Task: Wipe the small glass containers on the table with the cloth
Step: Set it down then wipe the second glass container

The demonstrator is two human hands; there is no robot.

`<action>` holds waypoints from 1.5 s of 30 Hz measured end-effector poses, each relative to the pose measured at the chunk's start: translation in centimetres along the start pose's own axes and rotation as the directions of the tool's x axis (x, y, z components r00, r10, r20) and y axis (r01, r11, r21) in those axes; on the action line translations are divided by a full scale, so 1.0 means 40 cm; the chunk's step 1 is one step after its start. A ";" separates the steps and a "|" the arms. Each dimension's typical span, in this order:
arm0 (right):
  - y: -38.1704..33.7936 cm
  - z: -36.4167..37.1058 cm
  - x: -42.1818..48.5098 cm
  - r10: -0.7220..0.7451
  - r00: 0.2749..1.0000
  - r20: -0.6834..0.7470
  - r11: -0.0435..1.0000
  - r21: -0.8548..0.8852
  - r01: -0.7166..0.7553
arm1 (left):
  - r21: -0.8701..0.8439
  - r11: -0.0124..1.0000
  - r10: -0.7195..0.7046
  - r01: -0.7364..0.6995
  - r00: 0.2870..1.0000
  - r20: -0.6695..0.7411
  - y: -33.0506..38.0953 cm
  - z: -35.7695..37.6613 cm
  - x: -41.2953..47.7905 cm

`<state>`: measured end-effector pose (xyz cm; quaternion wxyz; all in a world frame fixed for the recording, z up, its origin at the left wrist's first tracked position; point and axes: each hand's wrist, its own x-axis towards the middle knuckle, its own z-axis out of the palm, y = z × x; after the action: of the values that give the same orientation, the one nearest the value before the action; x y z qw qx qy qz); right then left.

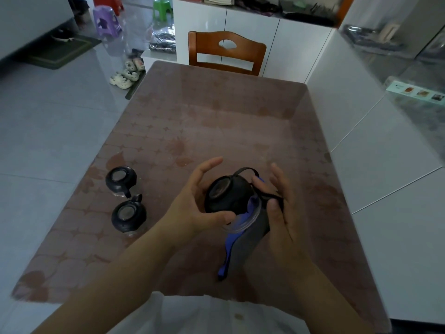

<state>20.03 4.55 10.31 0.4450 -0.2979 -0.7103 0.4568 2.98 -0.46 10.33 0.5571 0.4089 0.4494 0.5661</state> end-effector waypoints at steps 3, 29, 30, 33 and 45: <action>-0.036 0.010 0.008 -0.002 0.999 -0.047 0.999 0.052 0.005 | 0.001 1.000 -0.005 0.005 1.000 0.026 0.000 -0.002 0.001; -0.057 0.038 0.013 0.151 0.988 0.017 0.970 0.188 -0.152 | 0.037 0.998 0.039 -0.041 0.998 0.042 0.003 0.022 0.009; -0.059 0.038 0.011 0.182 0.982 0.046 0.944 0.272 -0.187 | 0.038 0.998 0.044 -0.045 0.998 0.042 0.005 0.020 0.008; -0.057 0.032 0.013 0.259 0.964 0.062 0.884 0.387 -0.262 | 0.077 0.995 0.060 -0.065 0.997 0.057 0.007 0.012 0.006; -0.069 0.024 0.019 0.185 0.961 0.205 0.979 -0.124 -0.162 | 0.181 0.982 0.061 -0.061 0.998 0.005 -0.010 0.013 0.018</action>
<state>18.77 3.70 12.94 0.3072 -0.3308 -0.7489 0.4852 3.56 0.29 10.06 0.4997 0.4713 0.4866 0.5398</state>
